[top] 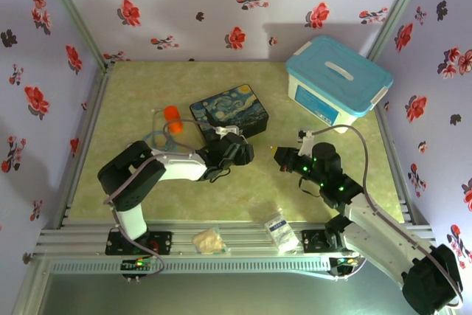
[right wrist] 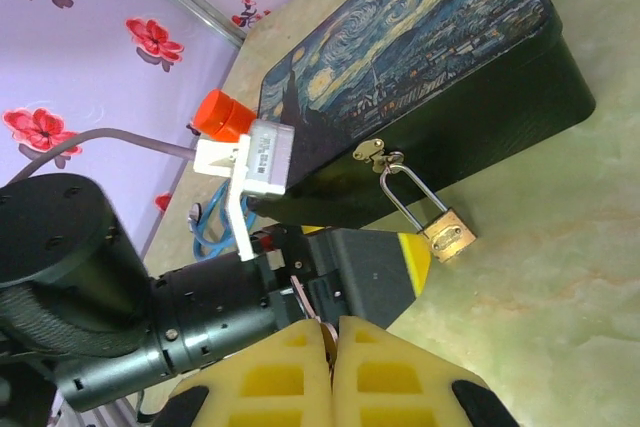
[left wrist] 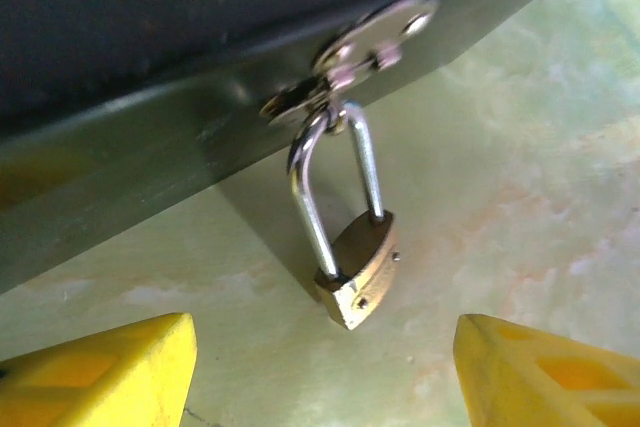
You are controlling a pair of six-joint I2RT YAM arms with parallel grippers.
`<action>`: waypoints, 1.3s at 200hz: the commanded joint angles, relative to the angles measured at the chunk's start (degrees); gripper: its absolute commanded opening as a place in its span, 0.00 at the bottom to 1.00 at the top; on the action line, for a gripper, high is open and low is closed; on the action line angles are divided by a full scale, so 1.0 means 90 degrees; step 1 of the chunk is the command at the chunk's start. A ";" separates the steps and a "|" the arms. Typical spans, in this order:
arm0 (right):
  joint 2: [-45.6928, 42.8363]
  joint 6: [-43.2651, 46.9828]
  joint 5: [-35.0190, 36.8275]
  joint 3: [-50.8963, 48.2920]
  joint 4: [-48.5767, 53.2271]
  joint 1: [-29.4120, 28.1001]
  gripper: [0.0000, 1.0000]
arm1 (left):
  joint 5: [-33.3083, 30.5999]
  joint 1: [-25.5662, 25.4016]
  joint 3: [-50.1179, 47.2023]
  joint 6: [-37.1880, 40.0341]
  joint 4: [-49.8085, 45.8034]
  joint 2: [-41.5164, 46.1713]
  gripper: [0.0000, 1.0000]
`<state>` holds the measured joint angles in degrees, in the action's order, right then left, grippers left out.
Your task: Unlock a padlock with a key
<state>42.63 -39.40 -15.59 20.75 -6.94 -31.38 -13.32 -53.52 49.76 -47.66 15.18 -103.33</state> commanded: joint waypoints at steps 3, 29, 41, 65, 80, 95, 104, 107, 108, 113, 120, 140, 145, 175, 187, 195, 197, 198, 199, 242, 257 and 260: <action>-0.0098 0.0062 0.0106 -0.0140 0.0048 0.0020 0.00 | -0.0071 0.0077 0.0511 -0.0061 -0.0377 -0.0367 0.67; -0.0115 0.0046 0.0121 -0.0157 0.0089 0.0029 0.00 | -0.0077 0.0097 0.1077 -0.0058 -0.1035 -0.0715 0.66; -0.0152 0.0045 0.0155 -0.0157 0.0155 0.0036 0.00 | -0.0080 0.0097 0.1151 -0.0076 -0.1106 -0.0784 0.63; -0.0241 0.0013 0.0238 -0.0237 0.0166 0.0029 0.00 | 0.0052 0.0134 0.1113 -0.0090 -0.0997 -0.0854 0.54; -0.0249 0.0002 0.0251 -0.0281 0.0139 0.0029 0.00 | 0.0123 0.0143 0.1113 -0.0098 -0.0974 -0.0877 0.51; -0.0248 -0.0017 0.0244 -0.0297 0.0126 0.0029 0.00 | 0.0156 0.0164 0.1022 -0.0134 -0.0887 -0.0838 0.42; -0.0248 -0.0032 0.0241 -0.0301 0.0127 0.0029 0.00 | 0.0145 0.0163 0.0915 -0.0149 -0.0791 -0.0771 0.37; -0.0250 -0.0030 0.0247 -0.0310 0.0129 0.0029 0.00 | 0.0143 0.0165 0.0871 -0.0158 -0.0749 -0.0739 0.35; -0.0247 -0.0033 0.0248 -0.0307 0.0128 0.0029 0.00 | 0.0142 0.0165 0.0855 -0.0161 -0.0735 -0.0728 0.35; -0.0245 -0.0049 0.0248 -0.0313 0.0127 0.0029 0.00 | 0.0137 0.0165 0.0783 -0.0177 -0.0679 -0.0687 0.33; -0.0245 -0.0069 0.0248 -0.0340 0.0101 0.0029 0.00 | 0.0115 0.0165 0.0694 -0.0183 -0.0600 -0.0611 0.31; -0.0208 -0.0163 0.0236 -0.0428 -0.0036 0.0029 0.00 | 0.0103 0.0165 0.0548 -0.0165 -0.0476 -0.0492 0.26; -0.0179 -0.0189 0.0230 -0.0450 -0.0070 0.0029 0.00 | 0.0103 0.0165 0.0531 -0.0154 -0.0476 -0.0452 0.25; 0.0189 -0.0359 0.0060 -0.0542 -0.0414 0.0029 0.00 | 0.0046 0.0156 0.0169 -0.0256 -0.0204 -0.0172 0.23; 0.0443 -0.0486 -0.0063 -0.0609 -0.0692 0.0029 0.00 | 0.0001 0.0154 -0.0017 -0.0269 -0.0057 -0.0019 0.20; 0.0644 -0.0592 -0.0159 -0.0671 -0.0945 0.0033 0.00 | -0.0021 0.0154 -0.0135 -0.0295 0.0039 0.0098 0.20; 0.0681 -0.0617 -0.0188 -0.0686 -0.1020 0.0030 0.00 | -0.0018 0.0153 -0.0164 -0.0299 0.0066 0.0122 0.20; 0.0716 -0.0630 -0.0199 -0.0690 -0.1052 0.0030 0.00 | -0.0021 0.0154 -0.0175 -0.0300 0.0073 0.0133 0.20; 0.0743 -0.0646 -0.0205 -0.0702 -0.1078 0.0029 0.00 | -0.0022 0.0155 -0.0191 -0.0305 0.0082 0.0148 0.20; 0.1801 -0.1140 -0.0235 -0.0770 -0.1963 -0.0168 0.00 | 0.0108 0.0165 -0.0920 -0.0673 0.0989 0.0594 0.15; 0.2032 -0.1202 0.0011 -0.0717 -0.2063 -0.0459 0.00 | 0.0241 0.0174 -0.1167 -0.0893 0.1458 0.0668 0.14; 0.2085 -0.1227 0.0051 -0.0714 -0.2113 -0.0516 0.00 | 0.0258 0.0188 -0.1209 -0.0941 0.1538 0.0677 0.14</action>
<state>58.96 -47.66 -17.10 13.85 -20.21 -32.84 -11.46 -52.42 41.56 -52.62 20.36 -99.92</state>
